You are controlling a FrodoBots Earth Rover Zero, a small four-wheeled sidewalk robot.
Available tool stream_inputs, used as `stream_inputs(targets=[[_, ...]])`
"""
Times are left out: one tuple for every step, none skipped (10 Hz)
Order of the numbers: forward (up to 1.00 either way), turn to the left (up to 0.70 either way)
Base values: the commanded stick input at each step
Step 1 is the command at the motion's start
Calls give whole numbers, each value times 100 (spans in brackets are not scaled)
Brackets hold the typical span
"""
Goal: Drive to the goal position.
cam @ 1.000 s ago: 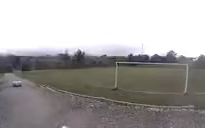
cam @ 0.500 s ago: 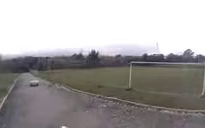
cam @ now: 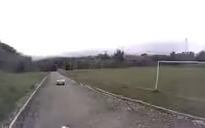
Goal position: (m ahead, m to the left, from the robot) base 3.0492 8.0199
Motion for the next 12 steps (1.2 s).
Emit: stream_inputs(targets=[[0, 0], [0, 0], [0, 0], [0, 0], [0, 0], [35, 14], [70, 27], [70, 27], [70, 27], [70, 27], [70, 27], [57, 22]])
